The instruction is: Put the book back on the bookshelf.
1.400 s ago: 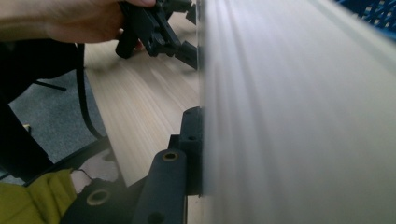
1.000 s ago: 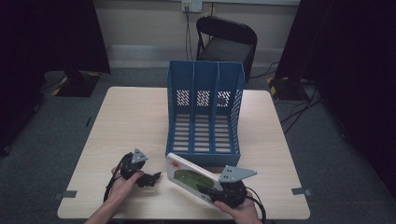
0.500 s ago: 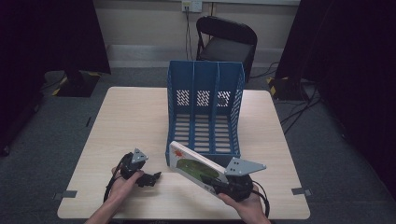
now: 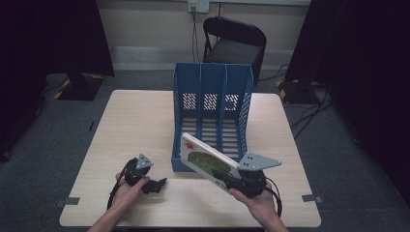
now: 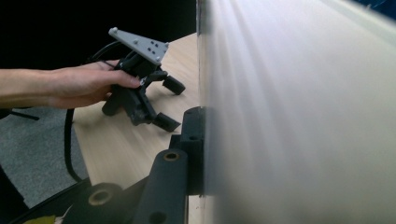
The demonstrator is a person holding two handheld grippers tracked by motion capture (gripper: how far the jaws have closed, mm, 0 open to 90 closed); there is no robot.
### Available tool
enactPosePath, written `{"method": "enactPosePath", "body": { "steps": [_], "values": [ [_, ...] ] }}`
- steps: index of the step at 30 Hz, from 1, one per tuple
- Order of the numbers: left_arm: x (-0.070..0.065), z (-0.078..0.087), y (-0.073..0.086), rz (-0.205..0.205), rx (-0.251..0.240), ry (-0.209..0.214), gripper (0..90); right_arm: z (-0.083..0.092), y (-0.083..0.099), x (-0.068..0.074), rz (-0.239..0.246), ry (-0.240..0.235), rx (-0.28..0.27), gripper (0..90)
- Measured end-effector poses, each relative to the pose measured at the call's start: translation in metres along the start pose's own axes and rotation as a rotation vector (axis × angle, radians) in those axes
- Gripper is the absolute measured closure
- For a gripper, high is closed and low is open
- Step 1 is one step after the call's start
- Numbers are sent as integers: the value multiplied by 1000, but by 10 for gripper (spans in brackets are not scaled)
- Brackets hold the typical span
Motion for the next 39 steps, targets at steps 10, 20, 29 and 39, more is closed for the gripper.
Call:
{"method": "enactPosePath", "body": {
  "steps": [10,20,29,39],
  "values": [
    [0,0,0,-4,3,-1,0,9,-16,-10,0,40,-35,768],
    [0,0,0,-5,3,-1,0,19,-30,-19,-8,75,-75,767],
    [0,0,0,-4,3,-2,0,22,-25,-26,-23,129,-48,768],
    [0,0,0,-4,3,-1,0,30,-19,-41,-52,201,-45,768]
  ]
}}
Point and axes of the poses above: each handheld gripper's, and its own axes: z roughly backward along the jaws, y roughly out of its underside, x roughly to its left, the point moved 3 cm from there along -z, roughly forward along the jaws, and after that the axes turned 5 degrees about y, right-handed, at the moved point
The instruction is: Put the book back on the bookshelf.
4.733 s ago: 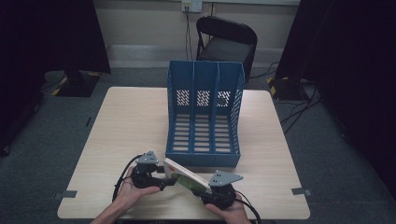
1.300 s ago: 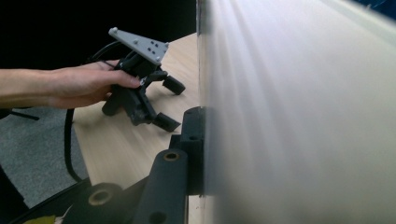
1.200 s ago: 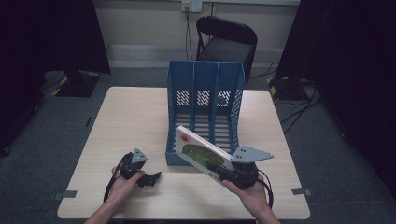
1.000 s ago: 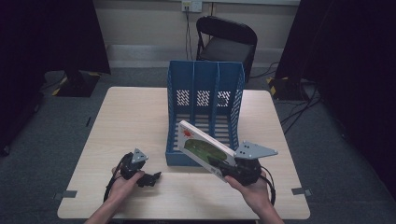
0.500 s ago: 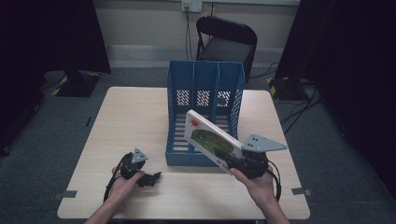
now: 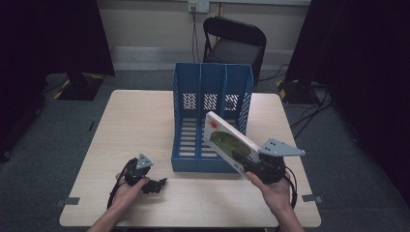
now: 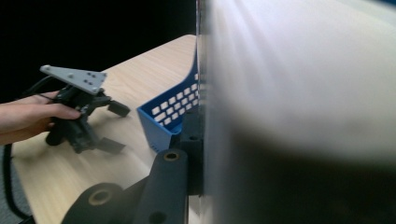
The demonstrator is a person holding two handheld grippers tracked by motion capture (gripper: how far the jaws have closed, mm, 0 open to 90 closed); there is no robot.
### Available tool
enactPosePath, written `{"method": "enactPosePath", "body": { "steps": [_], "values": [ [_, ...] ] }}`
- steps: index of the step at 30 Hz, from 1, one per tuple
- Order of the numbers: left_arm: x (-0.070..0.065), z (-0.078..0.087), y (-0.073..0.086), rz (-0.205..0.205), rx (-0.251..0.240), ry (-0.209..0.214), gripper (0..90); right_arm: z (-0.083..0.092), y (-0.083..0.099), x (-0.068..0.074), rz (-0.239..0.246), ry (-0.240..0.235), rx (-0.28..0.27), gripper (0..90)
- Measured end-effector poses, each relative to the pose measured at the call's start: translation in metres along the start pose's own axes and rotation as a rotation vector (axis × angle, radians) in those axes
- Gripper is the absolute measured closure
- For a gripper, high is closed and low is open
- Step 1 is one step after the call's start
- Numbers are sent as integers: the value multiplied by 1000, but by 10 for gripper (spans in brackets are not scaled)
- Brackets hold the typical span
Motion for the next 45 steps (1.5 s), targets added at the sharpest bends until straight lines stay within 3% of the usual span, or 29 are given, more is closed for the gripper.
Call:
{"method": "enactPosePath", "body": {
  "steps": [15,21,27,34,45],
  "values": [
    [0,0,0,-1,1,0,0,1,5,-25,-52,149,-5,767],
    [0,0,0,1,0,-1,0,-2,3,-30,-79,232,-9,767],
    [0,0,0,0,0,-1,0,-14,0,-37,-114,320,-12,767],
    [0,0,0,0,0,-1,0,-35,-8,-45,-120,363,-22,767],
    [0,0,0,0,0,-1,0,-68,-6,-58,-172,414,-8,767]
  ]
}}
Point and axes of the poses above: each handheld gripper's, and its own axes: z roughly backward along the jaws, y roughly out of its underside, x roughly to its left, the point moved 3 cm from there along -z, roughly forward along the jaws, and after that the axes turned 5 degrees about y, right-handed, at the moved point
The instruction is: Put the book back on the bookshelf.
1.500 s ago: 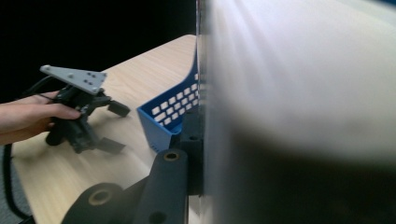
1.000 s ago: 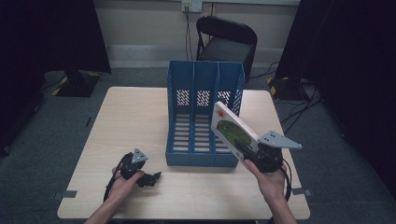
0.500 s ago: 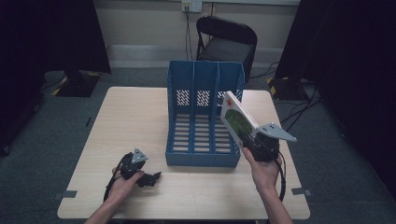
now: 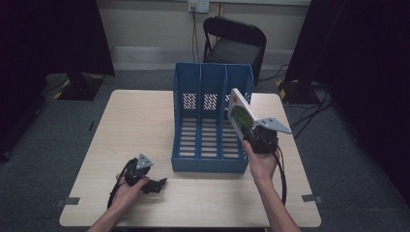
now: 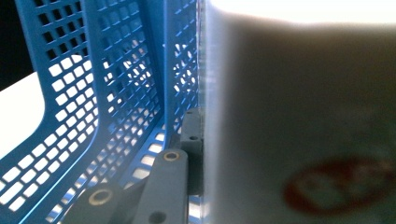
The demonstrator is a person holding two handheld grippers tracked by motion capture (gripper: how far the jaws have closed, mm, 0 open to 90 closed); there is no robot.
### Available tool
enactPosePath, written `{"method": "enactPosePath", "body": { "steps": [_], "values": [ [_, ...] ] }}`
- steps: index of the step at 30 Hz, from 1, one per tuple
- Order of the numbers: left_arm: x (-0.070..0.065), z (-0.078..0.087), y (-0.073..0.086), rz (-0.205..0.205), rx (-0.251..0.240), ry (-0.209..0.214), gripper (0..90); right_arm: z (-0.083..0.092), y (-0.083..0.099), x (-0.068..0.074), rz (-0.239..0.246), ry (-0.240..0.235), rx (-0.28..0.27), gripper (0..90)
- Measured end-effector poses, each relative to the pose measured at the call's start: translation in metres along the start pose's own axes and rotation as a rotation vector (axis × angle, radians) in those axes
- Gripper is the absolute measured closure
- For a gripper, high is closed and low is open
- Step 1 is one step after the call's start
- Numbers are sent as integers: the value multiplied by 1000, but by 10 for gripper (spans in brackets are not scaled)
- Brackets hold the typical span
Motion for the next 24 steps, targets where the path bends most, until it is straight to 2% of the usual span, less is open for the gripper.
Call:
{"method": "enactPosePath", "body": {
  "steps": [4,7,12,15,18,24],
  "values": [
    [0,0,0,0,0,0,0,-10,3,2,-2,14,14,767],
    [0,0,0,0,0,0,0,-18,6,4,-28,-1,28,767],
    [0,0,0,-1,0,1,0,-27,14,7,-24,-1,52,767],
    [0,0,0,0,0,0,0,-31,21,9,-19,4,62,767],
    [0,0,0,0,0,0,0,-34,31,8,-44,-11,67,767],
    [0,0,0,0,0,1,0,-38,42,9,-24,2,93,767]
  ]
}}
Point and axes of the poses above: each handheld gripper's, and its own axes: z roughly backward along the jaws, y roughly out of its underside, x roughly to its left, the point moved 3 cm from there along -z, roughly forward along the jaws, and after that the axes turned 5 degrees about y, right-handed, at the moved point
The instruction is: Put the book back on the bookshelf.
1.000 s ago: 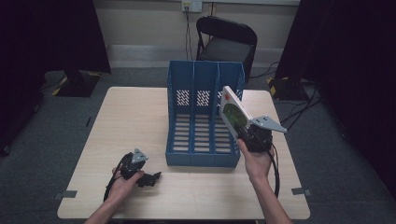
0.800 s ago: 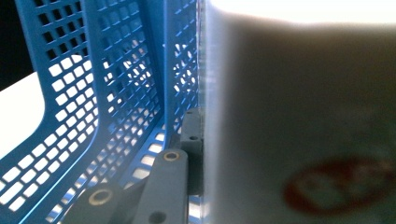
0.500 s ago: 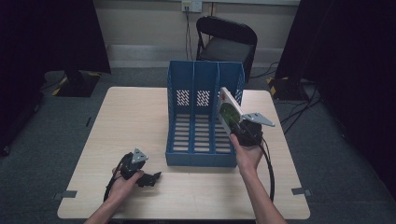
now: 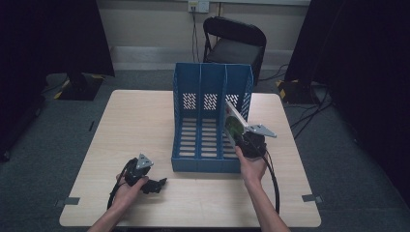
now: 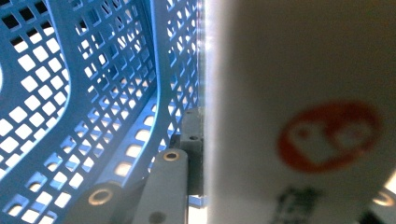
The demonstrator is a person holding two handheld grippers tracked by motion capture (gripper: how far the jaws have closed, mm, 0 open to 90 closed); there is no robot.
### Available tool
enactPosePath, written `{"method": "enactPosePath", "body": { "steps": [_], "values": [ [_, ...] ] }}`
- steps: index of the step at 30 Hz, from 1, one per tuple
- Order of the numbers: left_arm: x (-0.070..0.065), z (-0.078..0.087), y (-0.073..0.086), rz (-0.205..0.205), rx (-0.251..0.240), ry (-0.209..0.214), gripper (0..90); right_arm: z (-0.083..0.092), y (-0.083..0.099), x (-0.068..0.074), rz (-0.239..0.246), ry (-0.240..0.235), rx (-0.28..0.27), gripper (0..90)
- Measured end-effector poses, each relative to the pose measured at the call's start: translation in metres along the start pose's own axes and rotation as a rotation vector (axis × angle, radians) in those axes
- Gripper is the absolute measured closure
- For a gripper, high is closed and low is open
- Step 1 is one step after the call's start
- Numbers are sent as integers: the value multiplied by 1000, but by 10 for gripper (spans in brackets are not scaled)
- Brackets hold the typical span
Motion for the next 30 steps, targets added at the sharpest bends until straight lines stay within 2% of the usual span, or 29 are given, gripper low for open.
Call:
{"method": "enactPosePath", "body": {
  "steps": [4,6,11,17,20,22,25,27,30],
  "values": [
    [0,0,0,1,0,-1,0,-2,3,1,-5,-15,24,766],
    [0,0,0,1,0,-1,0,-4,5,2,15,-1,35,765],
    [0,0,0,2,-1,-2,0,-7,8,1,7,-4,49,762],
    [0,0,0,2,0,-3,0,-7,9,1,15,-7,51,759],
    [0,0,0,3,-1,-2,0,-4,9,-1,10,7,40,748],
    [0,0,0,3,-1,-3,0,-5,11,-2,16,9,64,758],
    [0,0,0,3,0,-3,0,-4,12,-2,24,14,50,761],
    [0,0,0,3,0,-4,0,-6,10,-1,50,15,49,761],
    [0,0,0,3,-1,-4,0,-6,11,-2,45,17,42,760]
  ]
}}
Point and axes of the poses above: each handheld gripper's, and its own axes: z roughly backward along the jaws, y roughly out of its underside, x roughly to its left, the point moved 3 cm from there along -z, roughly forward along the jaws, and after that the axes turned 5 degrees about y, right-handed, at the moved point
